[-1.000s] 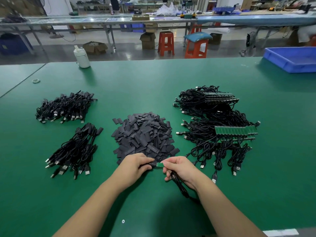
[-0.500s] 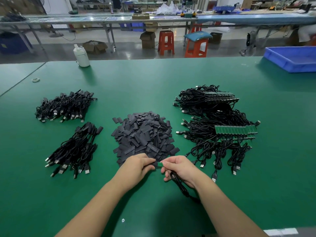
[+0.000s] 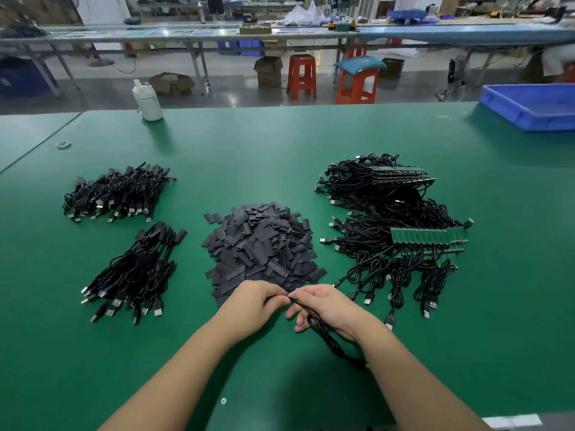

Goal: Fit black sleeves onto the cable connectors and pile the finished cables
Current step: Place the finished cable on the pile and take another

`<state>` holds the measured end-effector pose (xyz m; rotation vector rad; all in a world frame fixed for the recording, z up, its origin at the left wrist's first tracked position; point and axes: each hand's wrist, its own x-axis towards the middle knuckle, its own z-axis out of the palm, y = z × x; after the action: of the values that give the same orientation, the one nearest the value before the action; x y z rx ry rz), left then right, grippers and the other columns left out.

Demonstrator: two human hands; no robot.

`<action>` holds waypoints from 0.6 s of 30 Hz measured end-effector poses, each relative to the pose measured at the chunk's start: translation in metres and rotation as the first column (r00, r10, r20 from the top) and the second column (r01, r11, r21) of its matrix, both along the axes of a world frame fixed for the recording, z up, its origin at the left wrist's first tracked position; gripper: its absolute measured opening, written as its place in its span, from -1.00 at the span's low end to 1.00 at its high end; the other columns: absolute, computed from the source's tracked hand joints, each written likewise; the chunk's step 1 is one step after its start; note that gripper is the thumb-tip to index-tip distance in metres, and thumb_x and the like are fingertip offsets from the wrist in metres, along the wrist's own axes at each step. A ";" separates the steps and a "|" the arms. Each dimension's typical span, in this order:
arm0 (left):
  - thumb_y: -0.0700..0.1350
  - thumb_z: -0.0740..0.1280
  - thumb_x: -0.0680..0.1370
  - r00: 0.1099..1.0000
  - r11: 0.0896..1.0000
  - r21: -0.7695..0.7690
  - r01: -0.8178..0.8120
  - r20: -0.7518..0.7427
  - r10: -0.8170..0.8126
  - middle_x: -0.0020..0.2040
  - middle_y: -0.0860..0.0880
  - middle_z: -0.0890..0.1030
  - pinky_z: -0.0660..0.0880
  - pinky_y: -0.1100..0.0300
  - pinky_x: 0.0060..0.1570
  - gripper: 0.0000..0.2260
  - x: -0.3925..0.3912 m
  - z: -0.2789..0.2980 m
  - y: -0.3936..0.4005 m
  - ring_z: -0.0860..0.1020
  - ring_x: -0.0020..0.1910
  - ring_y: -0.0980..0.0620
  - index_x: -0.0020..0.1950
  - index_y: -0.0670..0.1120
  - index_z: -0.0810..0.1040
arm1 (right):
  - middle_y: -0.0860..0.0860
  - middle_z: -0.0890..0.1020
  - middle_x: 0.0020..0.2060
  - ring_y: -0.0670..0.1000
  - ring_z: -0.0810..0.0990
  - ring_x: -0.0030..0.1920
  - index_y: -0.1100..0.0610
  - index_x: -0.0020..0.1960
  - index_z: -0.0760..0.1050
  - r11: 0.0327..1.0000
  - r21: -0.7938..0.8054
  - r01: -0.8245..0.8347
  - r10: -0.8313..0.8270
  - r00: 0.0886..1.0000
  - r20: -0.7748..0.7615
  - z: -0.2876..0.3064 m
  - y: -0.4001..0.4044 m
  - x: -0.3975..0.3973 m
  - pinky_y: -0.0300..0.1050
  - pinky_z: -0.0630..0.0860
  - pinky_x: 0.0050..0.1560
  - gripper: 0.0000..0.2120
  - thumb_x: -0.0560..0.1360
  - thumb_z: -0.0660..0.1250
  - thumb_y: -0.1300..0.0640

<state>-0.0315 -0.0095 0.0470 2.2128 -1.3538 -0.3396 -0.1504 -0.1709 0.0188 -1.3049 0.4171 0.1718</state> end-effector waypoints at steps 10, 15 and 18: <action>-0.01 0.36 0.59 0.947 0.995 0.025 -0.094 -0.308 0.097 -0.40 0.13 0.60 0.35 0.41 -0.33 -0.90 0.010 0.003 0.013 0.46 -0.43 0.24 -0.03 0.11 0.68 | 0.02 0.63 -0.30 -0.04 0.59 -0.32 0.15 -0.06 0.55 0.856 -0.459 -0.239 0.212 0.971 -0.109 0.021 0.007 0.008 -0.16 0.59 -0.16 -0.87 0.64 0.25 0.23; 0.08 0.42 0.53 0.998 0.998 0.004 0.060 0.019 -0.060 -0.06 0.14 0.61 0.41 0.36 -0.01 -0.73 0.013 0.006 0.019 0.55 -0.06 0.19 0.21 0.09 0.64 | -0.07 0.63 -0.32 -0.11 0.61 -0.28 0.06 -0.07 0.56 0.617 -0.715 -0.329 0.277 0.941 -0.194 0.037 0.002 0.016 -0.05 0.55 0.06 -0.80 0.64 0.18 0.16; 0.09 0.33 0.58 0.975 0.993 -0.015 0.118 0.189 -0.113 0.01 0.08 0.63 0.46 0.25 0.01 -0.71 0.012 0.007 0.020 0.57 -0.01 0.09 0.26 0.05 0.61 | -0.07 0.61 -0.34 -0.11 0.61 -0.29 0.07 -0.06 0.56 0.609 -0.718 -0.338 0.276 0.938 -0.207 0.041 0.004 0.018 -0.12 0.55 0.03 -0.79 0.64 0.16 0.16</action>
<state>-0.0196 0.0101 0.0542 2.1945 -1.5816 -0.1557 -0.1327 -0.1664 0.0597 -2.2102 0.3265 0.3683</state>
